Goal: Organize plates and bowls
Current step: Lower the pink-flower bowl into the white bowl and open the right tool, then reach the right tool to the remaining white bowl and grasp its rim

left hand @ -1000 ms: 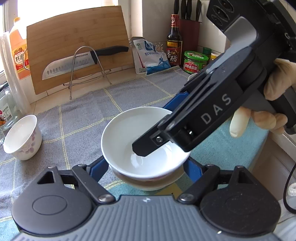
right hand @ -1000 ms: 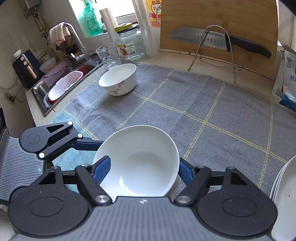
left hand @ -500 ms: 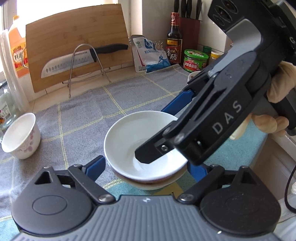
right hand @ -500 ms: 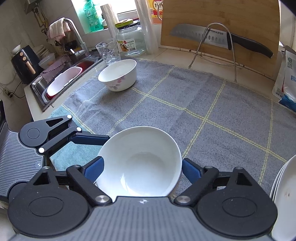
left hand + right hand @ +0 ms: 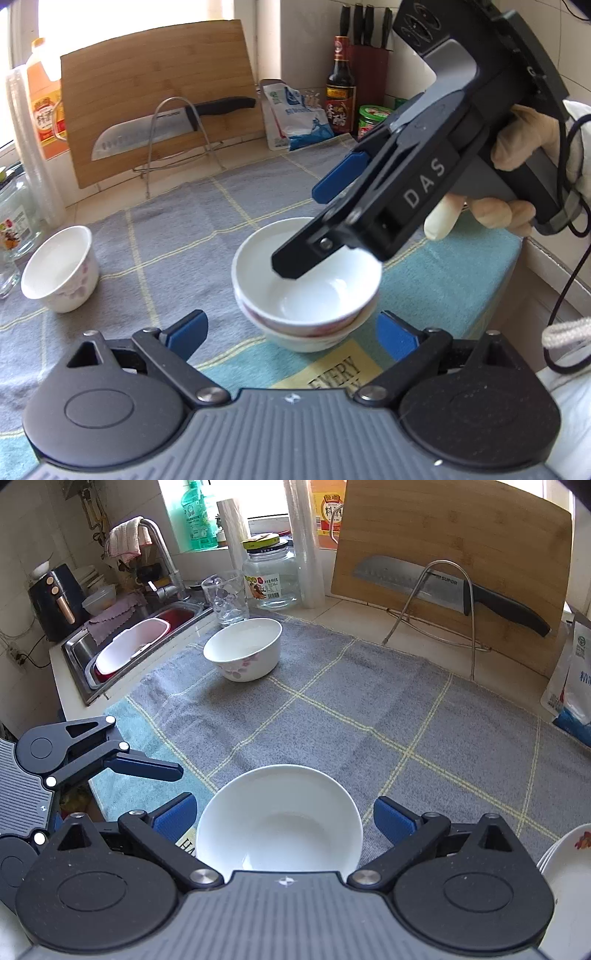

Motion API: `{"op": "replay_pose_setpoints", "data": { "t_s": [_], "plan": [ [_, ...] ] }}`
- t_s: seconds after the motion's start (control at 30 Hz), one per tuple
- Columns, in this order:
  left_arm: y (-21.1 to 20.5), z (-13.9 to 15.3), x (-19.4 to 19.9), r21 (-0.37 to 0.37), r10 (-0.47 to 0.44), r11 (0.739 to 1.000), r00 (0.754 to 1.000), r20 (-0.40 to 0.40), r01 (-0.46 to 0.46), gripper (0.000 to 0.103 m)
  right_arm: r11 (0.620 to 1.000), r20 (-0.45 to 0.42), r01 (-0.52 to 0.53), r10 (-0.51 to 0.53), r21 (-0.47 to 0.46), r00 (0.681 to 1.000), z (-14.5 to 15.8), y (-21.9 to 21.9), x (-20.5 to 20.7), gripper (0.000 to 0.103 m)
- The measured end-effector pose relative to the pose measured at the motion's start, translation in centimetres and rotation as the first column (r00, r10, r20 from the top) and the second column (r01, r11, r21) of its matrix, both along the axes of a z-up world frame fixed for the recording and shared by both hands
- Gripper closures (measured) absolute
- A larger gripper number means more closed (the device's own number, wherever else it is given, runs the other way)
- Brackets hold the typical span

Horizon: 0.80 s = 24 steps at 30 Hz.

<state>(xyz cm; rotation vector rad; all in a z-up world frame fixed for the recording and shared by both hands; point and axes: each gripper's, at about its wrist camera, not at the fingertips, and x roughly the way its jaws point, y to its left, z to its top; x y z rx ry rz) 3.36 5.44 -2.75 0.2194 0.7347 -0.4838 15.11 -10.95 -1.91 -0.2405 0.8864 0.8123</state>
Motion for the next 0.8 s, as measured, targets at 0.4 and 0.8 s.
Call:
{"op": "replay_pose_setpoints", "data": {
  "t_s": [0.4, 0.8],
  "plan": [
    [6.7, 0.0, 2.3, -0.005, 0.242, 0.970, 0.967, 0.077, -0.242, 0.005, 0.995, 0.088, -0.096, 0.098, -0.035, 0.991, 2.4, 5.3, 1.6, 0.000],
    [12.2, -3.1, 8.5, 0.011, 0.412, 0.909, 0.903, 0.119, -0.416, 0.005, 0.981, 0.102, -0.178, 0.185, -0.072, 0.977, 2.0, 12.4, 6.1, 0.000]
  ]
}}
